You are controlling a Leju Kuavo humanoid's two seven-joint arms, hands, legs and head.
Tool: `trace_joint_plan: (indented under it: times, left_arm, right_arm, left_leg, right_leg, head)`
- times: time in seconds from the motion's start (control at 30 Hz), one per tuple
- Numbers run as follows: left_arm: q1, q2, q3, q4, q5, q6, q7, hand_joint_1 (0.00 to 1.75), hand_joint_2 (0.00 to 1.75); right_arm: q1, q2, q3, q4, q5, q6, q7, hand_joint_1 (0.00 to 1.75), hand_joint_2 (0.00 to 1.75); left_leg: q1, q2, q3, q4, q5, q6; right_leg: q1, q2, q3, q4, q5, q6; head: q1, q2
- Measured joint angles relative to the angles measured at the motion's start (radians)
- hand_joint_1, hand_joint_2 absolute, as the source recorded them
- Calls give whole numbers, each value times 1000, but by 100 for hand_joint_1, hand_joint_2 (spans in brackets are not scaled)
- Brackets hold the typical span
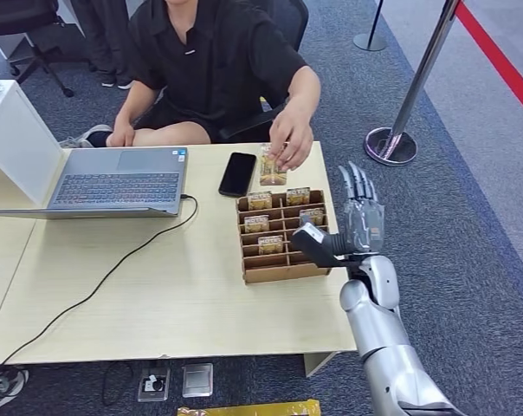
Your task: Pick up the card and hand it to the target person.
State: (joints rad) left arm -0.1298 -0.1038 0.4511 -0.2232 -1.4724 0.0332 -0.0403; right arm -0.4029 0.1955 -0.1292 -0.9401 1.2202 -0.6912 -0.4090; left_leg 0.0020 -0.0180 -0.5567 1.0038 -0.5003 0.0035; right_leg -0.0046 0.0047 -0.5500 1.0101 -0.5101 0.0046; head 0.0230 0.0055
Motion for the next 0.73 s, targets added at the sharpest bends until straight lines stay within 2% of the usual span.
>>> trace_joint_plan:
  times: [0.2,0.3,0.43,0.63,0.7,0.73]
  left_arm:
    - [20,0,7,0,8,15,23,0,0]
    - [25,0,13,0,10,20,26,0,0]
    - [26,0,17,0,10,24,26,0,0]
    - [22,-1,17,0,-2,9,29,0,0]
    - [18,-1,17,0,-8,1,30,10,0]
    - [17,-1,17,0,-10,-1,30,13,0]
  right_arm:
    - [36,-54,-260,165,33,0,83,0,0]
    - [64,-84,-361,261,62,0,151,0,0]
    - [105,-118,-459,394,77,0,243,0,0]
    - [160,-154,-552,548,52,2,306,0,0]
    - [177,-160,-572,583,46,13,325,84,0]
    - [181,-161,-576,591,46,16,329,112,0]
  left_leg:
    - [0,-1,-1,0,0,0]
    - [0,-1,-1,0,-1,0]
    - [0,0,-1,0,-1,0]
    - [0,0,-1,-1,-1,0]
    - [0,0,-1,-1,-1,0]
    - [0,0,-1,-1,-1,0]
  right_leg:
    - [0,-1,0,-1,0,0]
    - [0,0,0,-1,0,0]
    - [0,0,-1,-1,0,0]
    - [0,0,-1,-1,0,0]
    - [0,0,-1,-1,0,0]
    - [0,0,-1,-1,0,0]
  head:
    - [1,0]
    - [1,0]
    - [0,0]
    - [-1,0]
    - [0,0]
    - [0,0]
